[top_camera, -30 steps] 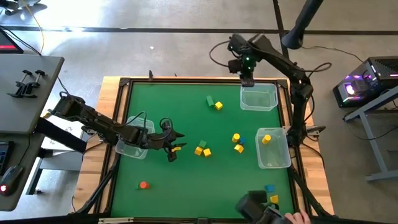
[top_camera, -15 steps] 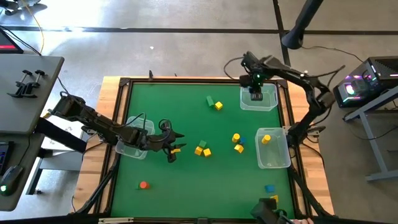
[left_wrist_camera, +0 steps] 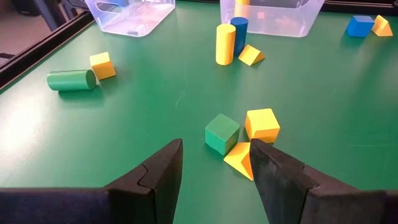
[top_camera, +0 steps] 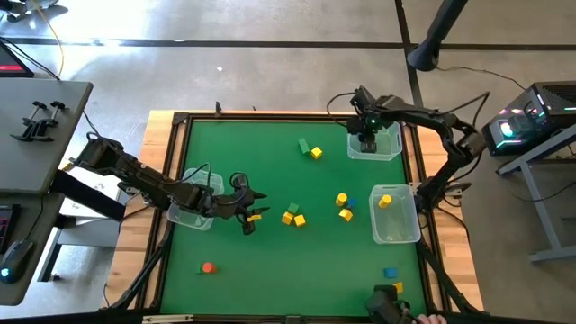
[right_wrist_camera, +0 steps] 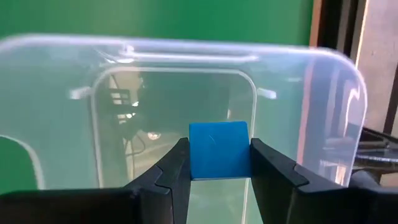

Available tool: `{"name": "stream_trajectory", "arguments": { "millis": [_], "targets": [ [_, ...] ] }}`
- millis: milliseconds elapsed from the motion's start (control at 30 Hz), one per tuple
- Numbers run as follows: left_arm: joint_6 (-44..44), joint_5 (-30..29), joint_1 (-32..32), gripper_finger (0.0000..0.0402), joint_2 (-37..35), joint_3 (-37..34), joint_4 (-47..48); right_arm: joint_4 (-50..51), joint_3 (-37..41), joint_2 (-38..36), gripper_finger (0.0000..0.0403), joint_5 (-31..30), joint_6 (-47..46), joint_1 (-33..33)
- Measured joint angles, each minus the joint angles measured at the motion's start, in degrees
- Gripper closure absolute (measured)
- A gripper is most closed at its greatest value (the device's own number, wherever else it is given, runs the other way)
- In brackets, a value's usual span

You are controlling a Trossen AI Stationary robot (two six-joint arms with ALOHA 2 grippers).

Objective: Sort blocks by size
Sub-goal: Put the blue triangle block into the top transparent bin

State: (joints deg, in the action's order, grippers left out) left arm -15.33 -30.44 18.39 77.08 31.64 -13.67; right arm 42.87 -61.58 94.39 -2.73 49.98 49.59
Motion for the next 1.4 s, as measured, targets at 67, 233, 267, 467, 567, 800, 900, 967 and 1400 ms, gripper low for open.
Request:
{"name": "stream_trajectory", "arguments": {
  "millis": [67,233,267,467,567,800,900,967,1400],
  "targets": [
    [0.0,0.0,0.0,0.0229,0.0,0.0,-0.1,-0.7,0.8,0.0,0.0276,0.5,0.0,0.4],
    [-0.5,0.0,0.0,0.0229,0.0,0.0,-0.8,-0.9,2.4,1.1,0.0276,1.8,0.7,0.6],
    [-0.5,0.1,0.0,0.0229,0.0,0.0,-1.0,-1.0,2.4,1.6,0.0276,1.9,0.9,0.6],
    [-0.5,0.2,0.0,0.0229,0.0,0.0,-1.4,-2.5,2.5,4.8,0.0276,1.7,1.3,0.6],
    [-0.5,0.3,0.0,0.0229,0.0,0.0,-1.4,-3.5,2.4,5.8,0.0266,0.8,1.2,0.6],
    [-0.5,0.3,0.0,0.0229,0.0,0.0,-1.6,-5.9,2.4,6.1,0.0181,-0.5,0.0,0.6],
    [-0.5,0.3,0.0,0.0229,0.0,0.0,-1.6,-5.9,2.4,6.1,0.0173,-0.6,0.1,0.6],
    [-0.5,0.3,0.0,0.0229,0.0,0.0,-1.6,-5.9,2.4,5.7,0.0173,-1.7,0.1,0.6],
    [-0.5,0.3,0.0,0.0229,0.0,0.0,-1.7,-4.4,2.4,-6.1,0.0175,-7.7,-5.8,-0.9]
  ]
}}
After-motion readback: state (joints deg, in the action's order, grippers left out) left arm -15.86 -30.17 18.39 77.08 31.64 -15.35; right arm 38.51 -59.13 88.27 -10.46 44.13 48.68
